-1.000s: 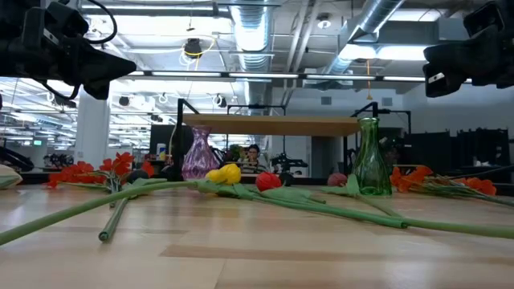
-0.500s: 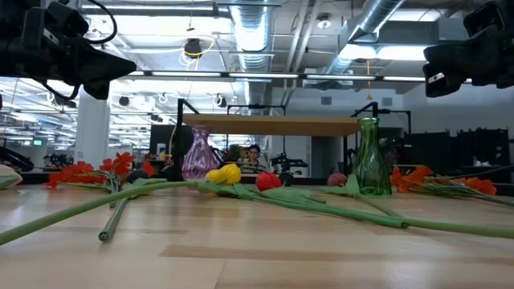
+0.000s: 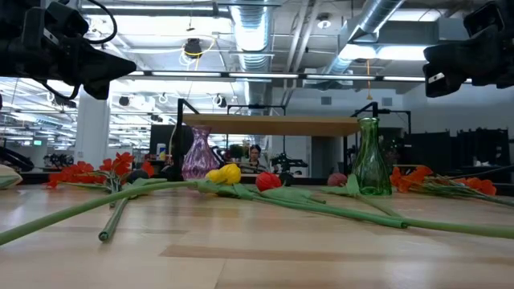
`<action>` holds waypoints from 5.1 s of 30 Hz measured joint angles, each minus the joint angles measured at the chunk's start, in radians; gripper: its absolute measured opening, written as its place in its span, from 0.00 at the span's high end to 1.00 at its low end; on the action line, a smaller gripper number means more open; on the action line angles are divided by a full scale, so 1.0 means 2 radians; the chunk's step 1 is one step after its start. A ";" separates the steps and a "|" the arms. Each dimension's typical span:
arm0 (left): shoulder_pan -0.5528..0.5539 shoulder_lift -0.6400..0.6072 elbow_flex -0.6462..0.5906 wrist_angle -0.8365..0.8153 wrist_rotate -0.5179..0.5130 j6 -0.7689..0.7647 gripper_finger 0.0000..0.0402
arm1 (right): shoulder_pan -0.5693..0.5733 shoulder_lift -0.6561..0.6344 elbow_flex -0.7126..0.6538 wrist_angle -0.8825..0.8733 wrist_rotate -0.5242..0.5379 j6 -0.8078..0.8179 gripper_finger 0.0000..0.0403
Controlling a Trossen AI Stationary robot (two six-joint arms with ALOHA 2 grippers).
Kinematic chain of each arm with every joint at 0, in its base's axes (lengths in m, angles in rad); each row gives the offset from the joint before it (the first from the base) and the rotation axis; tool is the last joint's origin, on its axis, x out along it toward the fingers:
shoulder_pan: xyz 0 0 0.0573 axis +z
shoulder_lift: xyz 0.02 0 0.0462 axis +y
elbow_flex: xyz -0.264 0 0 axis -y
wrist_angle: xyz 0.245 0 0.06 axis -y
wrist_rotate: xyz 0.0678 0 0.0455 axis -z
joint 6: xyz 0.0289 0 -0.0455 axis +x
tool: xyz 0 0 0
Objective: Pick and place flowers into a vace then onto a shelf
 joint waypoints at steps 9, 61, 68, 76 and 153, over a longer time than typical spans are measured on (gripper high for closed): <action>0.000 0.000 0.000 0.000 0.000 0.001 1.00 | 0.000 0.000 0.000 0.000 0.000 0.000 1.00; 0.000 0.000 0.000 0.000 0.000 0.003 1.00 | 0.000 0.000 0.000 0.000 0.000 0.000 1.00; 0.000 0.000 0.000 0.000 0.000 0.003 1.00 | 0.000 0.000 0.000 0.000 0.000 0.000 1.00; 0.000 0.000 0.000 0.000 0.000 0.002 1.00 | 0.000 0.000 0.000 0.000 0.000 0.000 1.00; -0.181 0.062 0.000 0.225 -0.057 -0.072 1.00 | 0.045 0.001 0.007 0.237 -0.028 -0.027 1.00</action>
